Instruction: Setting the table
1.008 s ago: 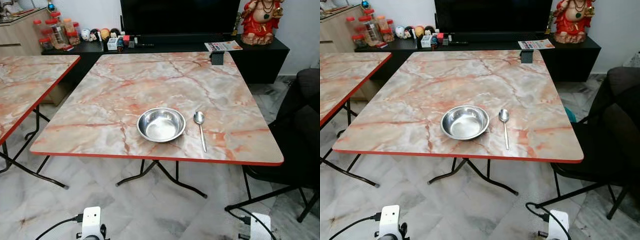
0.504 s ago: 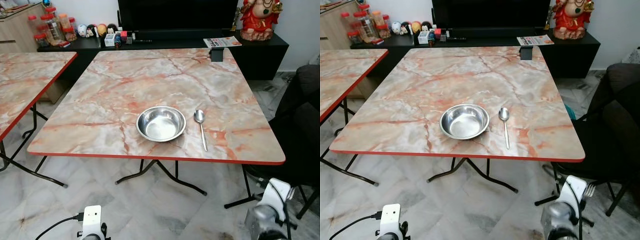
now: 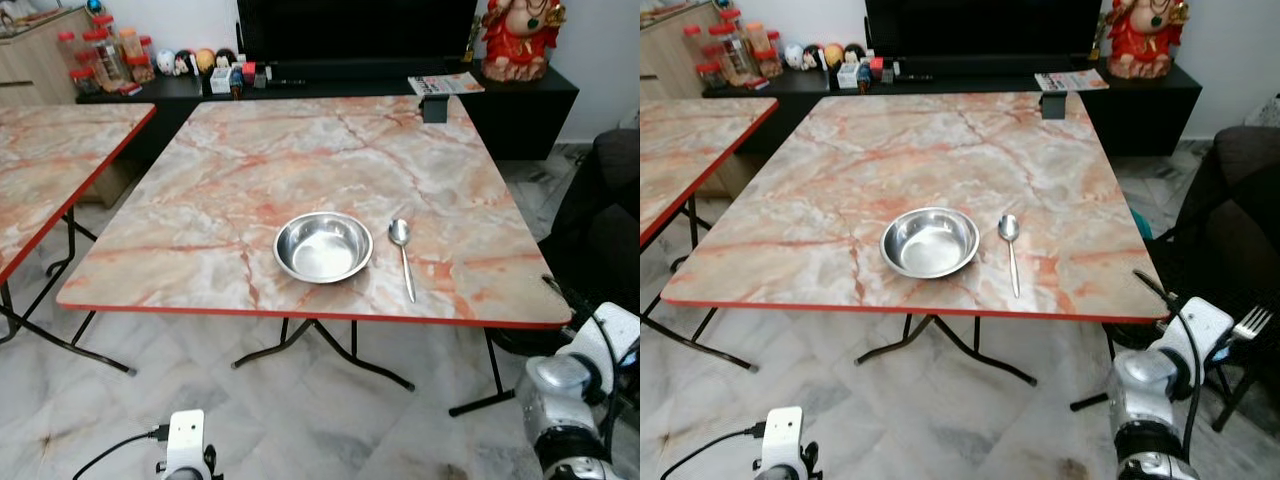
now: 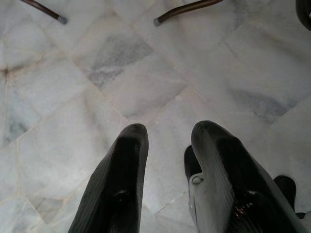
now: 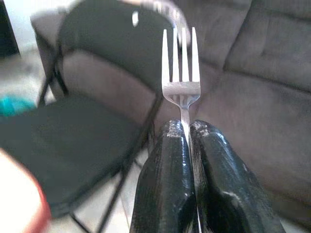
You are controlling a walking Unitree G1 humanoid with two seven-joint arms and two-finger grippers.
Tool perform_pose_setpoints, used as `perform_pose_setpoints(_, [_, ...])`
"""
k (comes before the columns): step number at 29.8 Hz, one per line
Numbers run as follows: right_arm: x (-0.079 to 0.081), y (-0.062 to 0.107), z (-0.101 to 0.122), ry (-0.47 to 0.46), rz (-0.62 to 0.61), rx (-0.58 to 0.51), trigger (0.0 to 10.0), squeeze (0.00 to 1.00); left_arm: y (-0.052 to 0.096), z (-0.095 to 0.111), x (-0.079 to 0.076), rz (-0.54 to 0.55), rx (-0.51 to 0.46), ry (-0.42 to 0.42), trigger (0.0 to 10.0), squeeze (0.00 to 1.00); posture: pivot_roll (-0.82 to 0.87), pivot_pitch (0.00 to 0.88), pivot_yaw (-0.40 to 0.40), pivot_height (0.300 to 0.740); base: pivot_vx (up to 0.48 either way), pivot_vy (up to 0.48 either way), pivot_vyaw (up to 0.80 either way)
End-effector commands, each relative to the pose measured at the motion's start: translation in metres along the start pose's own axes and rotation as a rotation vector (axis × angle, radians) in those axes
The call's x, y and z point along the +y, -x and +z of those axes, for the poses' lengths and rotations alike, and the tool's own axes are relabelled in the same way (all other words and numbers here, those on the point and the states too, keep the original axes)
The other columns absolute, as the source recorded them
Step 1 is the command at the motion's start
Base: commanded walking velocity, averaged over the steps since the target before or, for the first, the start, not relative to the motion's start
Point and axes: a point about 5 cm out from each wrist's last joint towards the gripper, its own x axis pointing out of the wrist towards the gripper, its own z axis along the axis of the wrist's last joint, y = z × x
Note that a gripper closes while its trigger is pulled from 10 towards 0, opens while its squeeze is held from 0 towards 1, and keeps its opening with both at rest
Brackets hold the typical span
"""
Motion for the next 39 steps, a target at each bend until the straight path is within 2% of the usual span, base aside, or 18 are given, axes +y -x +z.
perform_pose_setpoints(1, [0.005,-0.003,0.029,-0.041,0.005,-0.091,10.0,0.00,0.000,-0.002,-0.001,-0.008,0.011,-0.022,10.0,0.00,-0.12,0.000,0.056,0.740,0.000,0.000,0.00])
perform_pose_setpoints(3, [0.010,-0.002,0.044,-0.062,0.037,-0.140,10.0,0.00,0.000,-0.002,-0.001,-0.008,0.011,-0.022,10.0,0.00,-0.13,0.000,0.057,0.740,0.000,0.000,0.00])
perform_pose_setpoints(4, [0.019,0.001,0.057,-0.079,0.092,-0.171,10.0,0.00,0.000,-0.002,-0.001,-0.008,0.012,-0.023,10.0,0.00,-0.12,0.000,0.055,0.740,0.000,0.000,0.00])
perform_pose_setpoints(5, [0.028,0.005,0.067,-0.100,0.158,-0.191,10.0,0.00,0.000,-0.002,-0.001,-0.008,0.012,-0.022,10.0,0.00,-0.12,0.000,0.052,0.740,0.000,0.000,0.00])
perform_pose_setpoints(6, [0.048,0.018,0.083,-0.162,0.330,-0.199,10.0,0.00,0.000,-0.002,-0.001,-0.006,0.013,-0.020,10.0,0.00,-0.12,0.000,0.051,0.740,0.000,0.000,0.00])
perform_pose_setpoints(9, [0.054,0.024,0.088,-0.183,0.396,-0.195,10.0,0.00,0.000,-0.002,-0.001,-0.006,0.013,-0.019,10.0,0.00,-0.12,0.000,0.051,0.740,0.000,0.000,0.00])
perform_pose_setpoints(10, [0.073,0.040,0.090,-0.153,0.545,-0.175,10.0,0.00,0.000,-0.002,-0.001,-0.005,0.015,-0.017,10.0,0.00,-0.11,0.000,0.042,0.740,0.000,0.000,0.00])
perform_pose_setpoints(11, [0.073,0.040,0.090,-0.153,0.545,-0.175,10.0,0.00,0.000,-0.002,-0.001,-0.005,0.015,-0.017,10.0,0.00,-0.11,0.000,0.042,0.740,0.000,0.000,0.00])
perform_pose_setpoints(14, [0.109,0.075,0.093,-0.115,0.833,-0.098,10.0,0.00,0.000,-0.002,-0.002,0.000,0.017,-0.008,10.0,0.00,-0.10,0.000,0.037,0.740,0.000,0.000,0.00])
perform_pose_setpoints(16, [0.112,0.077,0.092,-0.104,0.851,-0.089,10.0,0.00,0.000,-0.002,-0.002,0.001,0.017,-0.007,10.0,0.00,-0.10,0.000,0.037,0.740,0.000,0.000,0.00])
perform_pose_setpoints(19, [0.126,0.091,0.086,-0.100,0.966,0.008,10.0,0.00,0.000,-0.002,0.000,0.008,0.017,-0.002,10.0,0.00,-0.09,0.000,0.033,0.740,0.000,0.000,0.00])
perform_pose_setpoints(22, [0.132,0.097,0.091,-0.070,1.005,-0.003,10.0,0.00,0.000,-0.003,0.000,0.010,0.019,-0.001,10.0,0.00,-0.09,0.000,0.031,0.740,0.000,0.000,0.00])
perform_pose_setpoints(26, [0.136,0.098,0.095,-0.039,1.029,-0.002,10.0,0.00,0.000,-0.003,0.000,0.012,0.020,0.004,10.0,0.00,-0.09,0.000,0.029,0.740,0.000,0.000,0.00])
perform_pose_setpoints(30, [0.139,0.096,0.097,0.009,1.075,-0.007,10.0,0.00,0.000,-0.003,-0.001,0.012,0.020,0.009,10.0,0.00,-0.09,0.000,0.029,0.740,0.000,0.000,0.00])
perform_pose_setpoints(33, [0.137,0.080,0.097,0.055,1.059,-0.003,10.0,0.00,-0.001,0.000,0.000,0.011,0.016,0.014,10.0,0.00,-0.09,0.000,0.029,0.740,0.000,0.000,0.00])
perform_pose_setpoints(39, [0.133,0.071,0.089,0.087,1.060,0.024,10.0,0.00,-0.001,0.001,0.000,0.010,0.011,0.019,10.0,0.00,-0.08,0.000,0.029,0.740,0.000,0.000,0.00])
